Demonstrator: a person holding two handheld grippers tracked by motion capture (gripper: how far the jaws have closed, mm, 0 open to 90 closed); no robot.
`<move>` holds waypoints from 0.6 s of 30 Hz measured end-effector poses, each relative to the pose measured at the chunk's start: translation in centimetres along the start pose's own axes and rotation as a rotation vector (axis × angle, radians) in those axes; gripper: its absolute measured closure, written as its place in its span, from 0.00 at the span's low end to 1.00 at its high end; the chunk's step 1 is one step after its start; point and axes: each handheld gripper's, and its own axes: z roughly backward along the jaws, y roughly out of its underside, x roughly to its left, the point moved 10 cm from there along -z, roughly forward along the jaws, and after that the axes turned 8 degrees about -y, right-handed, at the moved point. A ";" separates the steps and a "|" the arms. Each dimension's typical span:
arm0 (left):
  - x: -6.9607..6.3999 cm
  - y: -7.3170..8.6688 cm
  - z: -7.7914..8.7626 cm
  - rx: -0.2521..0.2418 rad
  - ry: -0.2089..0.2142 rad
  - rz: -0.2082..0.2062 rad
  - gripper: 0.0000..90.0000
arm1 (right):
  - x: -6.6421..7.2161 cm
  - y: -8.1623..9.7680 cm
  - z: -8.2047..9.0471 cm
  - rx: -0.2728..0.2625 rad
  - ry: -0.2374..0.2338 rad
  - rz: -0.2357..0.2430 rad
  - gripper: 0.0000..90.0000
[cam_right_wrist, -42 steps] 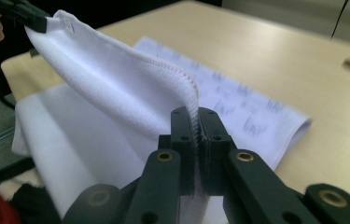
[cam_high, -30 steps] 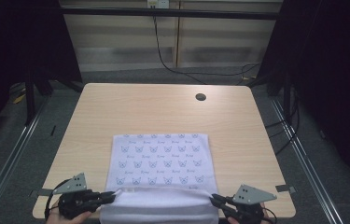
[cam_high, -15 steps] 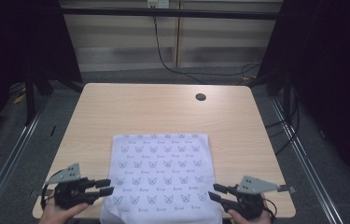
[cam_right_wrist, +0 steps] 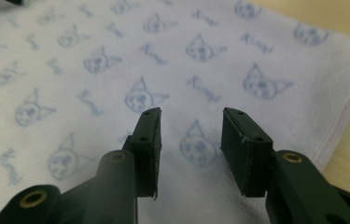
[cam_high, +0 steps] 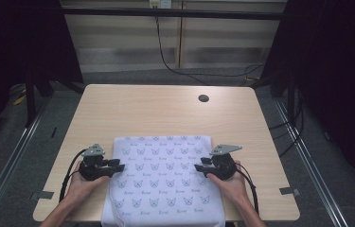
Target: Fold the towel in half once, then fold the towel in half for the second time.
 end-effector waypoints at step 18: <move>-4.2 1.3 1.0 0.030 0.061 -0.037 0.60 | 3.2 3.9 3.4 0.039 0.003 0.025 0.62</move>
